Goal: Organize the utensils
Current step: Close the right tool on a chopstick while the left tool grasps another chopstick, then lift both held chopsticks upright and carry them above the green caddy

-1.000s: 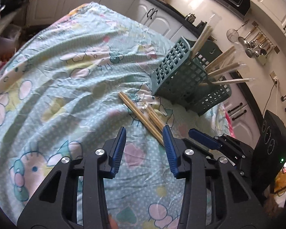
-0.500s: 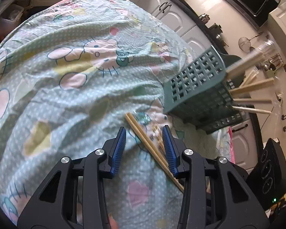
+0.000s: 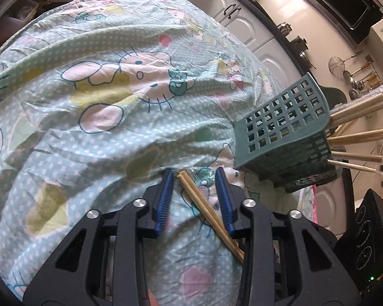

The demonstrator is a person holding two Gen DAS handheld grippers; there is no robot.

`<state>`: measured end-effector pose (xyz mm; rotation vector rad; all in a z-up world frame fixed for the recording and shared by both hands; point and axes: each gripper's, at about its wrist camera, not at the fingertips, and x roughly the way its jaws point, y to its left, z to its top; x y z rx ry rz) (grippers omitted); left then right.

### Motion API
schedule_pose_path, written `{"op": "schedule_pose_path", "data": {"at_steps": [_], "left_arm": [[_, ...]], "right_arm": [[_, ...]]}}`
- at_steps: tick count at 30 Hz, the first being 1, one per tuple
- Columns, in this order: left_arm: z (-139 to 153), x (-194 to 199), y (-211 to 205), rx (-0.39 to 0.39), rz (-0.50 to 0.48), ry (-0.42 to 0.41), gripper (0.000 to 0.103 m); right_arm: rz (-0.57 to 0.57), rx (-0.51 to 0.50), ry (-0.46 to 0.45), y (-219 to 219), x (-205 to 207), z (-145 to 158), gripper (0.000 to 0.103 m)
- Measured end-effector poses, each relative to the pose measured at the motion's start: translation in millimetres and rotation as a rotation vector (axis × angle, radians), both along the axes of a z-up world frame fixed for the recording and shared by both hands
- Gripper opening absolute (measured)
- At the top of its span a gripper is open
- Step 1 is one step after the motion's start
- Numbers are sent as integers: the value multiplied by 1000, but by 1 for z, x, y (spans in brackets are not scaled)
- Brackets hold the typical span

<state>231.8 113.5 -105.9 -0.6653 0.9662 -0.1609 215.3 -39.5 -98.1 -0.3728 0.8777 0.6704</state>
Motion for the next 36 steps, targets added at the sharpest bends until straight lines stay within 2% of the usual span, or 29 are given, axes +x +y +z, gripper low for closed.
{"op": "schedule_pose_path", "data": {"at_steps": [4,9,18,30,36], "left_arm": [[-4,1,3,10,13,0,14],[-5,1,6,15,4,-7,9],[0,-12,13,10,3,-33,5],[42,-61,27,99,40,-162,5],[65,-80,25,117,41,-216,4]], "right_arm": [[1,-4,-2,2,1,-1,15],[-1,12,3,-5,-2,2,9],[-39,59,-7,-31,-7,19,7],[-44,158,-64,-47,-25,60,7],[-51,216,-104,-53,-33,85,7]]}}
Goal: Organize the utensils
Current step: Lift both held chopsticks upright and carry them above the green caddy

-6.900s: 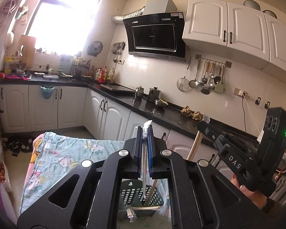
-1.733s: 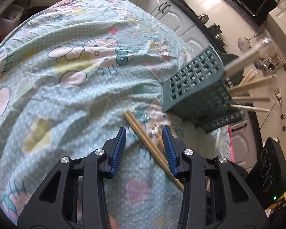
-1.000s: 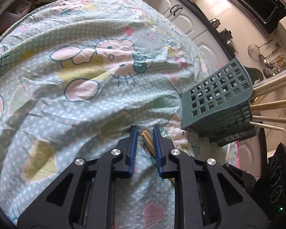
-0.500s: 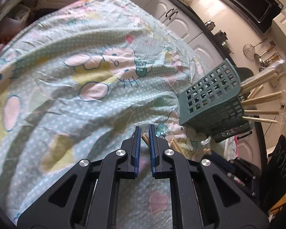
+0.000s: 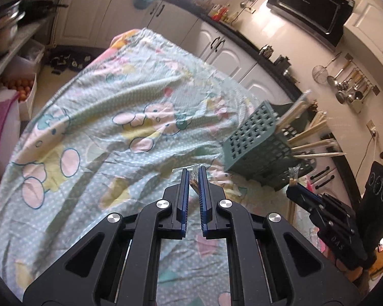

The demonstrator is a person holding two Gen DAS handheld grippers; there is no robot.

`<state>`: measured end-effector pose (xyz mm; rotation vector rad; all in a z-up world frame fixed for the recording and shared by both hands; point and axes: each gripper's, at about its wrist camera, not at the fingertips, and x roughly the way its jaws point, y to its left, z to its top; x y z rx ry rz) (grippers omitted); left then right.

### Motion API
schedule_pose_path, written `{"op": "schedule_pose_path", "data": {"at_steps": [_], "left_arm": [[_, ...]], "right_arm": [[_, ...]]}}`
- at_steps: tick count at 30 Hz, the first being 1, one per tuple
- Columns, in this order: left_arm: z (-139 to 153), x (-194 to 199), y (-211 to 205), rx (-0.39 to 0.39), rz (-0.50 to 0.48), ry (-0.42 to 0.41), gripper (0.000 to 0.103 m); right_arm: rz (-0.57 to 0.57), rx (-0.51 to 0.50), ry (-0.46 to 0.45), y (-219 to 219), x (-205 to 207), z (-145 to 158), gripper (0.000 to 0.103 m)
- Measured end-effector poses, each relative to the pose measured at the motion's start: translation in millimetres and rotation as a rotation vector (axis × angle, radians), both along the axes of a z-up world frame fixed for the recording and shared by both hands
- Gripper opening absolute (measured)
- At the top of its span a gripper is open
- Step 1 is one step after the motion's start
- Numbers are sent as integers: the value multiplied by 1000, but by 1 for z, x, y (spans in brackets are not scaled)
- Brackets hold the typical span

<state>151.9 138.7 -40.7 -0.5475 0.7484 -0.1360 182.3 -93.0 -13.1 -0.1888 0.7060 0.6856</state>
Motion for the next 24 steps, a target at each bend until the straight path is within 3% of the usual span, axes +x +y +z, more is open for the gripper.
{"op": "schedule_pose_path", "data": {"at_steps": [9,24], "left_arm": [[41,-22,-20,32,-42,-105,3],[79,-38,-50,46,-97,-198,3]], "right_arm": [[-19,76,-79,-22,-21,37,5],[-68,123,-161,-54,-38,67,5]]}}
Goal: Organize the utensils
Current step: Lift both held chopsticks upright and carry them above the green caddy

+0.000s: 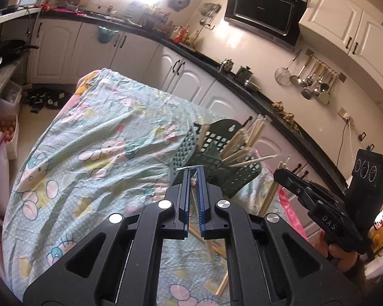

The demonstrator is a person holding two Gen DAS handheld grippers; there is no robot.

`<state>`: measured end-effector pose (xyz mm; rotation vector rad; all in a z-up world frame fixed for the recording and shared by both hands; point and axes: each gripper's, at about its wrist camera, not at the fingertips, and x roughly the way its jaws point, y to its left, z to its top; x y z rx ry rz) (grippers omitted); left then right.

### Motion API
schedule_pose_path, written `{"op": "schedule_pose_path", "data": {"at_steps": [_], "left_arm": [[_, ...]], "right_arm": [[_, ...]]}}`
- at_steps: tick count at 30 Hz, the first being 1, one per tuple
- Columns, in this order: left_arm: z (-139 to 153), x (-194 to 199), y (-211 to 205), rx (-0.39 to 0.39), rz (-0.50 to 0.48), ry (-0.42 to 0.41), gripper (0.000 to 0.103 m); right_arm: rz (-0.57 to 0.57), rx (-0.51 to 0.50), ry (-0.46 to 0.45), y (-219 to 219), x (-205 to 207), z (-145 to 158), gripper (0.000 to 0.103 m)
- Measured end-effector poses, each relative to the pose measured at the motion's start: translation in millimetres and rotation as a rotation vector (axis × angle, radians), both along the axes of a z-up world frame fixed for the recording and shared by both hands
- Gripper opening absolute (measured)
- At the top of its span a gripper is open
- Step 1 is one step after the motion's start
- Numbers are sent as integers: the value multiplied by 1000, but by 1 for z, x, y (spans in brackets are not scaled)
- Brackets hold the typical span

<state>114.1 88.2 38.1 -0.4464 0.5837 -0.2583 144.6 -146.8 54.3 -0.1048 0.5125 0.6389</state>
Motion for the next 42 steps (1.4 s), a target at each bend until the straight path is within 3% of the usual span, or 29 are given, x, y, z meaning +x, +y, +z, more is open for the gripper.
{"op": "schedule_pose_path", "data": {"at_steps": [18,42], "left_arm": [[56,-1,-42,5,-102,-116,2],[144,20,-91,48,-204,-293,2]], "right_arm": [[-132,123,-105,-58,-5,46,5],[-259,198,-215,-107,6,79,5]]}}
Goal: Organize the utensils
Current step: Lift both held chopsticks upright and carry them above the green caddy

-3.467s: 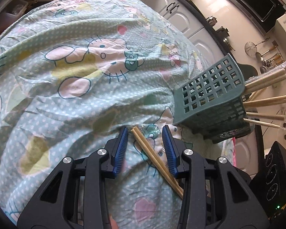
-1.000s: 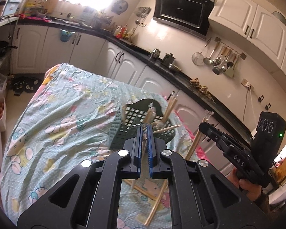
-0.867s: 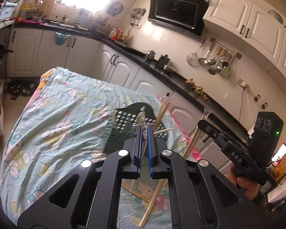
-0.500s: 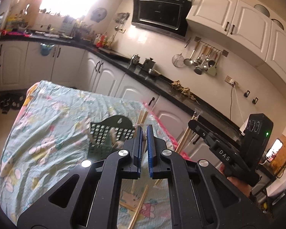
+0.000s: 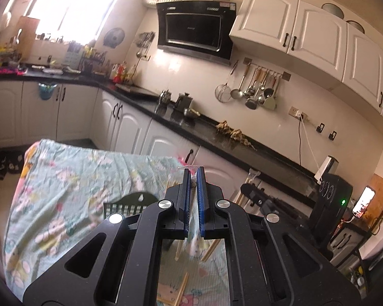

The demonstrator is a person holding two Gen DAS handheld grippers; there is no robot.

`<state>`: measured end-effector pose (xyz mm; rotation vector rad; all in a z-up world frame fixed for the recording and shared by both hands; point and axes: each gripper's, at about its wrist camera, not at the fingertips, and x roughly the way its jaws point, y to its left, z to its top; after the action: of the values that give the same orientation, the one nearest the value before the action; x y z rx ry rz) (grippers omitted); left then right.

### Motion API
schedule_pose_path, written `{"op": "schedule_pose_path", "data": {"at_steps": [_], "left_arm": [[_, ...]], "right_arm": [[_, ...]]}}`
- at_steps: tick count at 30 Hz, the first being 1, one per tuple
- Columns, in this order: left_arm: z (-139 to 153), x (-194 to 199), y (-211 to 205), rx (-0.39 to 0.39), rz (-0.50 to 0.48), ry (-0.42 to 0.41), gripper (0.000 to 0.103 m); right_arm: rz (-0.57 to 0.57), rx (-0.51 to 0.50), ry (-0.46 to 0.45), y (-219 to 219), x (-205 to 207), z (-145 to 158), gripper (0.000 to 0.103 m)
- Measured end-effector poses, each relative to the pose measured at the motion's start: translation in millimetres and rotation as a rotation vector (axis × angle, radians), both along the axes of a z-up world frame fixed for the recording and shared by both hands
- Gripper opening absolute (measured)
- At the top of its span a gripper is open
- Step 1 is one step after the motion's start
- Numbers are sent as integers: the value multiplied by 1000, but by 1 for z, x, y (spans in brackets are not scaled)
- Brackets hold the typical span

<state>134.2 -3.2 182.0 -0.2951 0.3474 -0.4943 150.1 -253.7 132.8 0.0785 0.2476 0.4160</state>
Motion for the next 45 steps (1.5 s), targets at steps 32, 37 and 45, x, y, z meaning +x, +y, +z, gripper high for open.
{"op": "schedule_pose_path", "data": {"at_steps": [32,37,45], "left_arm": [[28,64,8,53,135,-82,2],[13,75,7,52,141,-60,2],[-14,86,-1,73,137,-43,2]], "right_arm": [[13,-7,-217,31,52,67,5],[7,-5,-192,30,67,49,5],[8,-23,-146,36,82,16,5]]}}
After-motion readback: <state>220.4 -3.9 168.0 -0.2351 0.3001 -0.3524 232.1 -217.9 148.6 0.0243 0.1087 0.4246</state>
